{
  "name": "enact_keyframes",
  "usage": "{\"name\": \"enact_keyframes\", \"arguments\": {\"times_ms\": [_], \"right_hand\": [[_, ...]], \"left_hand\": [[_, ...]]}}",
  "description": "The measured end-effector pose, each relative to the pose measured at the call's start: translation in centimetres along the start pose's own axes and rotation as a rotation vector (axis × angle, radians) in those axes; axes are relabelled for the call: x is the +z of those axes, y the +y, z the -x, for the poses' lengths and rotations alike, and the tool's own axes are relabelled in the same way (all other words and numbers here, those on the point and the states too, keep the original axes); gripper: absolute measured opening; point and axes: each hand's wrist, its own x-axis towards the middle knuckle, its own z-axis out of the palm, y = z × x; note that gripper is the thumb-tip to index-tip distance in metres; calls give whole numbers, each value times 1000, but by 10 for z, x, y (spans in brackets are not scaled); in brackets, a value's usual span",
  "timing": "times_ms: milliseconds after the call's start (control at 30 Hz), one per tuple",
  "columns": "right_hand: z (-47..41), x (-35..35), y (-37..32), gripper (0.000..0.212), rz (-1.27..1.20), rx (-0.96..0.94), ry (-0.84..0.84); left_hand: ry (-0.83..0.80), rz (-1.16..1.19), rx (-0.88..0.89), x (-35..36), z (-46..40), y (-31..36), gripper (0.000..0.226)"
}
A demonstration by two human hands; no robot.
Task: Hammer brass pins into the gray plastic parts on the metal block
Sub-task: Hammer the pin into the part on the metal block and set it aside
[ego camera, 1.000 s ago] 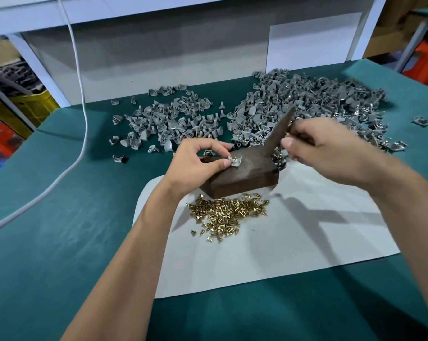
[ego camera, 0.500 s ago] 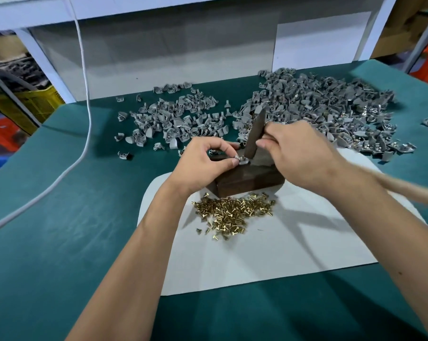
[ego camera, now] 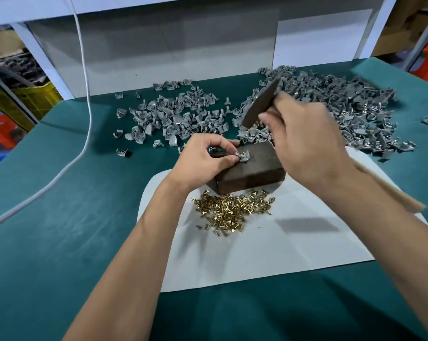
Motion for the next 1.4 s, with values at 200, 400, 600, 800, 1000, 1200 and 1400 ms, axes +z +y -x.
{"name": "enact_keyframes", "arguments": {"times_ms": [200, 400, 600, 800, 1000, 1200, 1400], "right_hand": [[-3, 1, 3, 26, 169, 33, -226], [9, 12, -4, 26, 102, 102, -224], [1, -2, -1, 25, 67, 41, 7], [-2, 0, 0, 28, 209, 68, -256], [4, 10, -9, 25, 150, 67, -213], [-4, 0, -3, 23, 109, 42, -22], [-1, 12, -6, 26, 167, 44, -248]], "left_hand": [[15, 2, -7, 1, 3, 3, 7], [7, 28, 3, 0, 3, 4, 4], [-4, 36, -10, 0, 1, 2, 7], [20, 6, -8, 0, 3, 3, 5], [0, 37, -17, 0, 3, 3, 15], [12, 20, -7, 0, 1, 1, 6], [13, 35, 3, 0, 4, 2, 5]]}}
